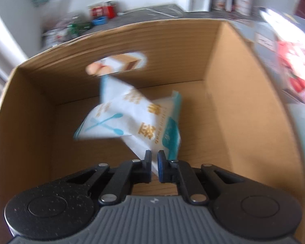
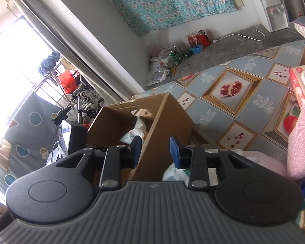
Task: Organize soft objects
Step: 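Lift the white packet and carry it over the cardboard box with the left gripper, then lower the white packet into the box and open the left gripper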
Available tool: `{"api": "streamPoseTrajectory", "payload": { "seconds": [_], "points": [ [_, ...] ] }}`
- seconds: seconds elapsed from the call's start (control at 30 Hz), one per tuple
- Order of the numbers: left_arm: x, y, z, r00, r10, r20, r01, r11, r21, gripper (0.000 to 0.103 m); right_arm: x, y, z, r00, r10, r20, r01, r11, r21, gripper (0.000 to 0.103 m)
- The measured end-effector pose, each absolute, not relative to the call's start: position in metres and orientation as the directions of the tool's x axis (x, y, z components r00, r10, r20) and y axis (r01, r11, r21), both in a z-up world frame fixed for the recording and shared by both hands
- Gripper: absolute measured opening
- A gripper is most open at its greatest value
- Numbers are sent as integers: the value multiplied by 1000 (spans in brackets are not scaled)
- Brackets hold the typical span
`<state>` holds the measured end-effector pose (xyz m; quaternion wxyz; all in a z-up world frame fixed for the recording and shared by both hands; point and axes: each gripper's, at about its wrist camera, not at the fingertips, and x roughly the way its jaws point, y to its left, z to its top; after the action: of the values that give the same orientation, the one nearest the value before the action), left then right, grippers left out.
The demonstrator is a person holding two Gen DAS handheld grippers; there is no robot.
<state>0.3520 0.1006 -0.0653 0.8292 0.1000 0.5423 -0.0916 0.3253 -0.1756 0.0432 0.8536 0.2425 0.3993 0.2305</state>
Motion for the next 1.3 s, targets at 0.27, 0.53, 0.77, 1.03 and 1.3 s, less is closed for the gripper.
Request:
{"api": "streamPoseTrajectory", "payload": {
  "seconds": [0.27,0.53,0.77,1.03,1.3],
  "points": [
    [326,99,-51,396,-62,-916,321,944,75,25,327,-179,32,566,595,-571,-186,767,614,31],
    [360,149,-27,490,-4,-872,-38,999,-26,64,323,-179,30,566,599,-567,-180,761,624,39],
    [375,175,-33,408,-52,-911,-295,937,-186,64,323,-186,31,577,591,-564,-169,762,625,43],
    [365,173,-53,375,-185,-908,-520,769,-371,76,323,-183,29,572,616,-542,-169,735,657,45],
    [384,142,-64,404,-53,-913,-644,693,-325,81,319,-192,31,588,608,-534,-154,732,664,49]
  ]
}}
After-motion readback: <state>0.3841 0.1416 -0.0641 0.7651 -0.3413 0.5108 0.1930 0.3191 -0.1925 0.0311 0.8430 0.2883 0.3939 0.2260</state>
